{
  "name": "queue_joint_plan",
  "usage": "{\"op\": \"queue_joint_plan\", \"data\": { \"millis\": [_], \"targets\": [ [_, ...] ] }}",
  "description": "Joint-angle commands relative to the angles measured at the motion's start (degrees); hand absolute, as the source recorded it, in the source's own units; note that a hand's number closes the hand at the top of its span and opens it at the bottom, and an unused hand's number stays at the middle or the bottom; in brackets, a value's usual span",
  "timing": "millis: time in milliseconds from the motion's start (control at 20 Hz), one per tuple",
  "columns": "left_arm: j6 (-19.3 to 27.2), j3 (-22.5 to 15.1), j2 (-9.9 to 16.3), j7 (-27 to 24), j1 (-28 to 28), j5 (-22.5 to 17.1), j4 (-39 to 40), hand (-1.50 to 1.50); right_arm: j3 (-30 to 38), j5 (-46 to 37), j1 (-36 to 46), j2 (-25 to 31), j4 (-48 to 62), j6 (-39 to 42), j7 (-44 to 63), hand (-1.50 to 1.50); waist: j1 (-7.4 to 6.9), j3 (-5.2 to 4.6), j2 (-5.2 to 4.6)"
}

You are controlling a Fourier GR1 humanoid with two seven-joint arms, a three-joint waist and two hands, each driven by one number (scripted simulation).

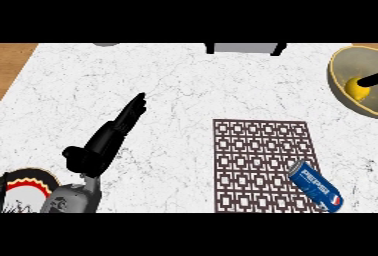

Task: Pick the lemon from the placemat and place it in the bowl

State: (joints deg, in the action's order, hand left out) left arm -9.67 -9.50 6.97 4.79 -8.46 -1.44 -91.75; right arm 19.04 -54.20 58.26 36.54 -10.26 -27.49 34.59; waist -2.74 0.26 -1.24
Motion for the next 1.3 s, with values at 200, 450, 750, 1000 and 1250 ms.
{"op": "queue_joint_plan", "data": {
  "millis": [200, 450, 750, 1000, 1250],
  "targets": [
    [-0.1, 0.1, -1.2, 0.2, -2.2, 0.2, 2.3, 0.00, 4.2, 3.7, -2.3, 3.0, -2.0, -7.6, -8.4, -1.50, 0.00, -0.03, -0.19],
    [0.4, 0.8, -0.7, -1.7, 0.3, 0.7, 2.5, 0.00, 9.2, 8.4, -4.4, 3.4, -6.3, -19.0, -10.1, -1.50, 1.33, -0.10, 0.52],
    [0.1, 1.3, 0.2, -2.0, 2.4, 1.4, 2.0, 0.00, 14.6, 15.8, -9.9, 3.6, -10.9, -20.5, -14.4, -1.50, 2.56, -0.21, 1.18],
    [0.3, 2.5, -0.1, -1.4, 2.3, 0.7, 1.5, 0.00, 19.4, 23.5, -19.6, 3.8, -19.7, -20.4, -19.9, -1.50, 3.88, -0.27, 1.56],
    [1.6, 2.6, -0.7, -5.4, 4.2, 2.7, 3.7, 0.00, 21.2, 29.4, -31.4, -0.6, -34.8, -18.2, -21.5, -1.50, 5.36, -0.38, 1.97]
  ]
}}
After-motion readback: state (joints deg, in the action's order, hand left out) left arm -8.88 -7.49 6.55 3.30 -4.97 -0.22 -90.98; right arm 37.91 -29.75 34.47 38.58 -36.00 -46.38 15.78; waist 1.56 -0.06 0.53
